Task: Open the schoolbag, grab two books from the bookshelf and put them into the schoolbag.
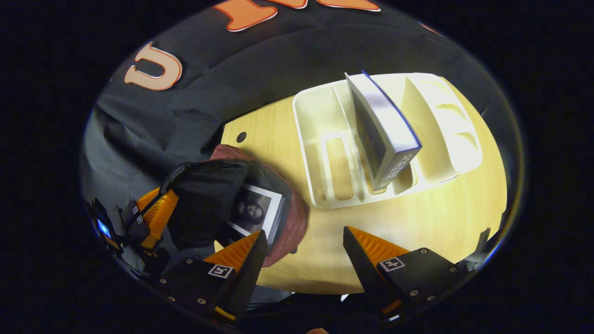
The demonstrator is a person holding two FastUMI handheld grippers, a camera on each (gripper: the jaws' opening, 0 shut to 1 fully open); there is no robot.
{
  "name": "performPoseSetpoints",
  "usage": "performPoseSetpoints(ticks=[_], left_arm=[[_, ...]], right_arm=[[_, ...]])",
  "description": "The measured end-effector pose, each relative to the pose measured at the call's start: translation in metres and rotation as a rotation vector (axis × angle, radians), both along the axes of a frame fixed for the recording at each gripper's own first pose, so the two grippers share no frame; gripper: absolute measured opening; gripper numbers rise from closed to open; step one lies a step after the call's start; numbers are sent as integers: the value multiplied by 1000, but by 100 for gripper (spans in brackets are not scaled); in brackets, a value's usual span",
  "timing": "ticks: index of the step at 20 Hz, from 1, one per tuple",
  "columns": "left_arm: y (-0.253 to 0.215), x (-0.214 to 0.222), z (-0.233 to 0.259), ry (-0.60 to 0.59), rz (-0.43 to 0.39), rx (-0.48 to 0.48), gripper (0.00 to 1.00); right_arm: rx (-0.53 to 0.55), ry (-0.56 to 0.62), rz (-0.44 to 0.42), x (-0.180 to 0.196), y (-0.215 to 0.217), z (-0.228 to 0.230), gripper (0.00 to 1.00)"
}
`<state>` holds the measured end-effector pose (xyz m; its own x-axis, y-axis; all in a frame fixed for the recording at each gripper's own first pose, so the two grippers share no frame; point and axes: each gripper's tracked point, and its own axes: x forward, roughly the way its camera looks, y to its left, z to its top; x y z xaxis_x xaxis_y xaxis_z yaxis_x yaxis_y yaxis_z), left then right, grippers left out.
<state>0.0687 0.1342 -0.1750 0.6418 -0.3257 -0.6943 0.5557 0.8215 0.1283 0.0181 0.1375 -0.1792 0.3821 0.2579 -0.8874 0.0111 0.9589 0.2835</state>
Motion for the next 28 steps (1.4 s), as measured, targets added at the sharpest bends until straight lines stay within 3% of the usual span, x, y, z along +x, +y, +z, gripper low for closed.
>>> performPoseSetpoints(ticks=[4, 14, 23, 28], left_arm=[[1, 0, -2, -1, 9, -3, 6], [-3, -5, -12, 18, 29, -23, 6], [5, -5, -20, 37, 66, -18, 6], [8, -6, -24, 47, 81, -12, 6]], right_arm=[[-33, -5, 33, 4, -22, 24, 98], [-202, -24, 121, 59, -75, 67, 98], [-315, 88, 136, 110, -104, 24, 98], [-315, 141, 142, 129, -100, 1, 98]])
